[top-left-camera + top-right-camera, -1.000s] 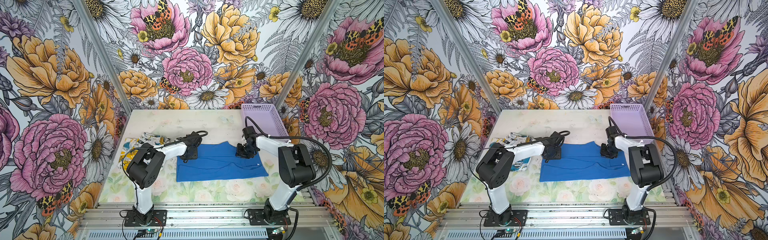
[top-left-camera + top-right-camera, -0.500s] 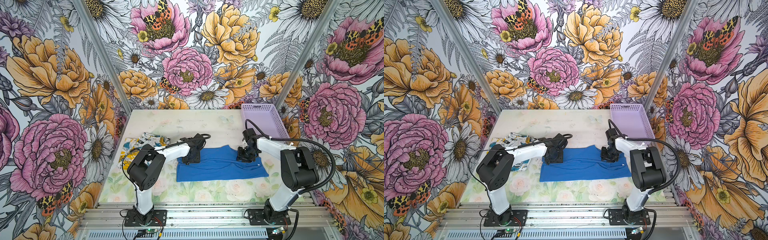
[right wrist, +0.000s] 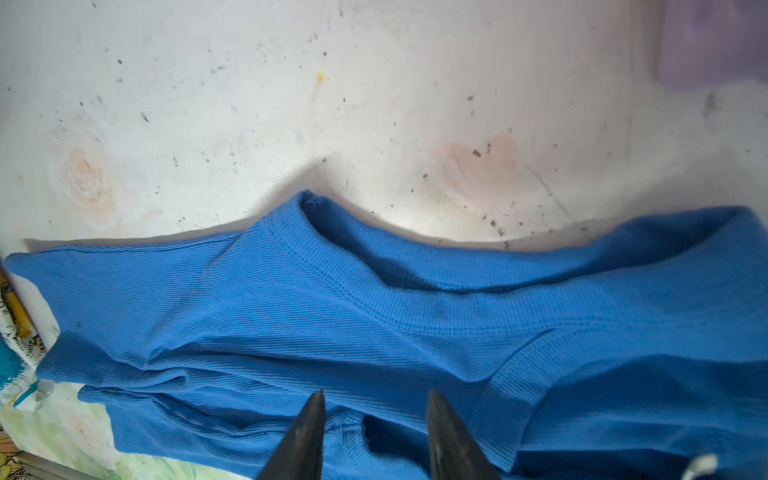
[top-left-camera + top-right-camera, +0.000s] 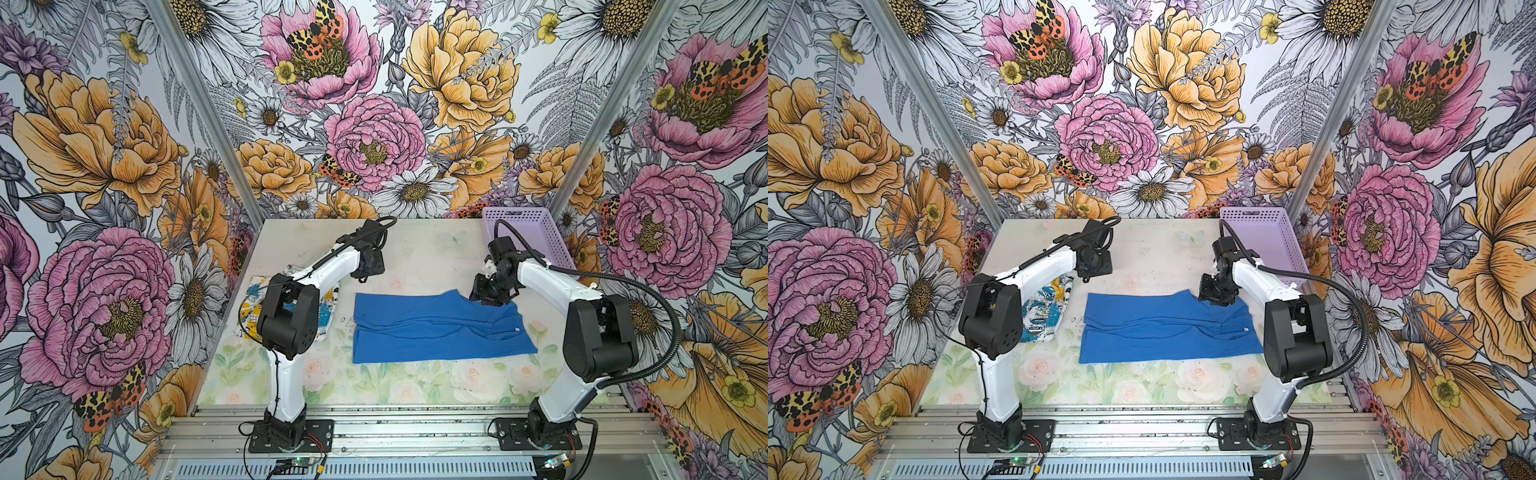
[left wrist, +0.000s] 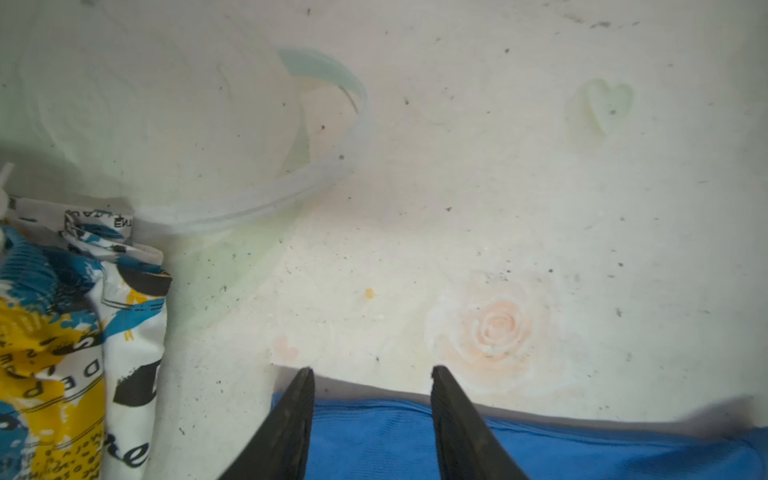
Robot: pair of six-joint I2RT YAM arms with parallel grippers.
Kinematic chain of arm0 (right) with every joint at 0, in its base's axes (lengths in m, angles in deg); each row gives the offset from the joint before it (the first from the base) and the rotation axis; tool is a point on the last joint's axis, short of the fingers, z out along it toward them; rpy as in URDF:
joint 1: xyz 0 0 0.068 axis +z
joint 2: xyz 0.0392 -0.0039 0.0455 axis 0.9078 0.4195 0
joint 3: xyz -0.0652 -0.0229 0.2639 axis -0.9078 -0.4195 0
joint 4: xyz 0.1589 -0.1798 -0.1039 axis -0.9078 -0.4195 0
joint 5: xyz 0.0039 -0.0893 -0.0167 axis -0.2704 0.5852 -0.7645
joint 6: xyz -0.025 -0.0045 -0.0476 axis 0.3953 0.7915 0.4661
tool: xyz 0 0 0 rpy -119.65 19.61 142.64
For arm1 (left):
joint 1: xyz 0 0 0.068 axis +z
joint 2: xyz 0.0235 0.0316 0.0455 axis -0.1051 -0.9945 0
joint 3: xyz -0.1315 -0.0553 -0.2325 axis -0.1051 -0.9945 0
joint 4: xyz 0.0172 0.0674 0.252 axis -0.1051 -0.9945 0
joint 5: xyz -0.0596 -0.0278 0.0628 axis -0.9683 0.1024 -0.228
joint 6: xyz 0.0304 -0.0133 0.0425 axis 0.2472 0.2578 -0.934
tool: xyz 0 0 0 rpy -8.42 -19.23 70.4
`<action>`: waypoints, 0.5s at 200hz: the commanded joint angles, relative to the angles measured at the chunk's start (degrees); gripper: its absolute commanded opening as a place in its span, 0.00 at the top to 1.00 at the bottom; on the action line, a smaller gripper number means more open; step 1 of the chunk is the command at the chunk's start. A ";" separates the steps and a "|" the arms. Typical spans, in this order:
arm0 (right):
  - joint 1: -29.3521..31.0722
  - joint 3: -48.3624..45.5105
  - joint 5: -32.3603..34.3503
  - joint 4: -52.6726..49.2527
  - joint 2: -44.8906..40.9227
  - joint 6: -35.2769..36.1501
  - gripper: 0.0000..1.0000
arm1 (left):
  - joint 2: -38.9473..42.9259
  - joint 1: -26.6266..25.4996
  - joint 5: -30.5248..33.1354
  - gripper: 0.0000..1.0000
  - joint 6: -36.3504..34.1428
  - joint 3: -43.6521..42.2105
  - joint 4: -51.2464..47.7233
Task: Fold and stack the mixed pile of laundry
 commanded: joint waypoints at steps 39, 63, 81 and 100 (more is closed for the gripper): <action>-0.81 3.30 -2.69 -1.03 0.38 0.31 0.57 | 0.39 2.46 -1.64 0.64 2.24 -4.94 -1.89; -0.89 3.77 -2.91 -1.20 0.91 0.33 0.57 | -0.19 2.16 -3.02 0.67 2.31 -5.69 -1.93; -0.98 4.05 -2.85 -1.36 0.95 0.26 0.57 | -0.42 2.13 -3.41 0.69 2.44 -6.39 -1.92; -1.07 4.20 -2.80 -1.56 0.95 0.27 0.57 | -0.29 2.15 -3.42 0.72 2.48 -7.01 -1.96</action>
